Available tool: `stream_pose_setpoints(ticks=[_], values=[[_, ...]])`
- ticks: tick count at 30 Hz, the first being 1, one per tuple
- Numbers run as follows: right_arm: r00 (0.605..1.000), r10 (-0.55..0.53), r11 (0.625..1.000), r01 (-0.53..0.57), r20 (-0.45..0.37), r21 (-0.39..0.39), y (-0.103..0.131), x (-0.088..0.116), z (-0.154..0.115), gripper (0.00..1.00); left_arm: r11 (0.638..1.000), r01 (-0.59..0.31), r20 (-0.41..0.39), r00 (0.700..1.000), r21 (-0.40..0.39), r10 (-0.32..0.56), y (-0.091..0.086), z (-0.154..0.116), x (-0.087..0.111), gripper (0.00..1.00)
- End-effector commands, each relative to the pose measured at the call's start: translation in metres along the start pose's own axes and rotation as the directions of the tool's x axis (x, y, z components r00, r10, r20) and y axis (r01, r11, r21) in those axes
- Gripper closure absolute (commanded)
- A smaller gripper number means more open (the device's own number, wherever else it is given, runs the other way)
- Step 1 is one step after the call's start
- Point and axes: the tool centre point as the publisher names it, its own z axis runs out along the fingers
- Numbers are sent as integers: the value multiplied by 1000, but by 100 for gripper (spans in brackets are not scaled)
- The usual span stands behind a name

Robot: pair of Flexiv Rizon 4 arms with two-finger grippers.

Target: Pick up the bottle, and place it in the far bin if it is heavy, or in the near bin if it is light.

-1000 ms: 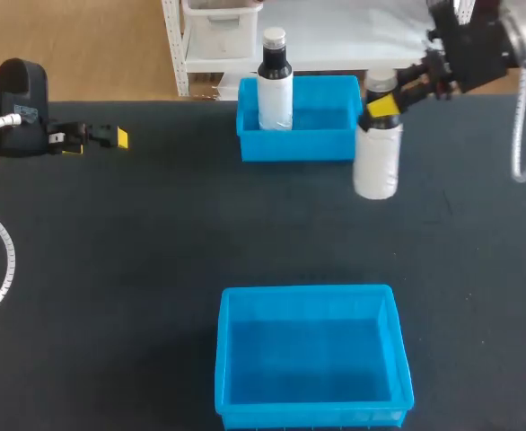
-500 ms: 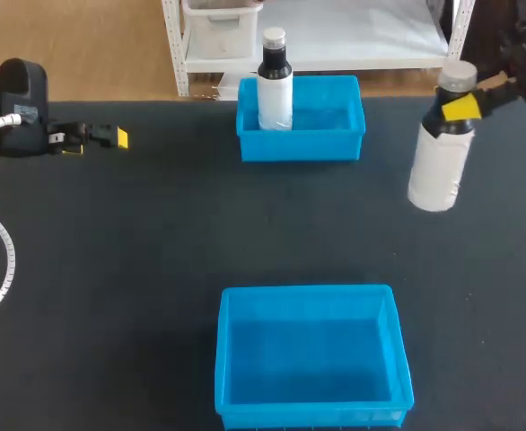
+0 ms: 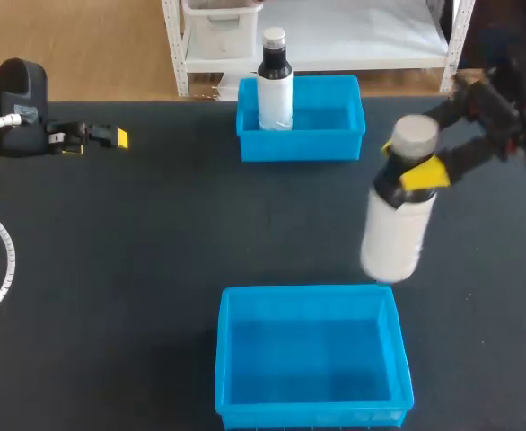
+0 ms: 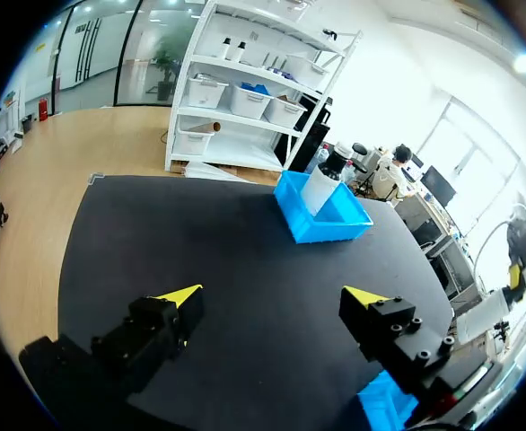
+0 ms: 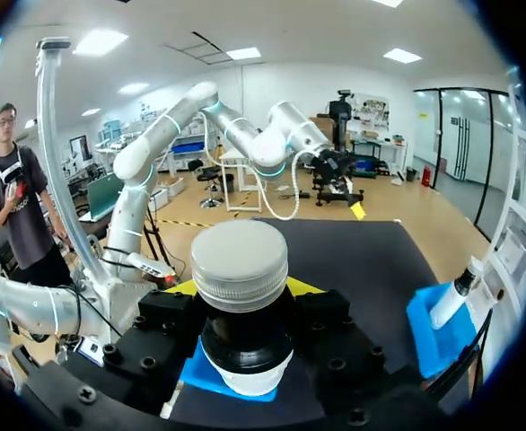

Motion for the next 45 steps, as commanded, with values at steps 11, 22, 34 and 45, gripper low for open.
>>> stream_pose_setpoints(ticks=[11, 22, 34, 45], values=[[999, -36, 998, 37, 5, -50, 18, -7, 122, 100, 1000, 0, 0, 1000, 0, 0, 0, 0, 0, 0], [995, -94, 986, 96, 22, -136, 18, 19, 168, 100, 1000, 0, 0, 1000, 0, 0, 0, 0, 0, 0], [996, -71, 989, 76, 49, -130, 9, 54, 179, 100, 1000, 0, 0, 1000, 0, 0, 0, 0, 0, 0], [998, -63, 986, 66, 28, -150, 4, 71, 182, 55, 1000, 0, 0, 1000, 0, 0, 0, 0, 0, 0]])
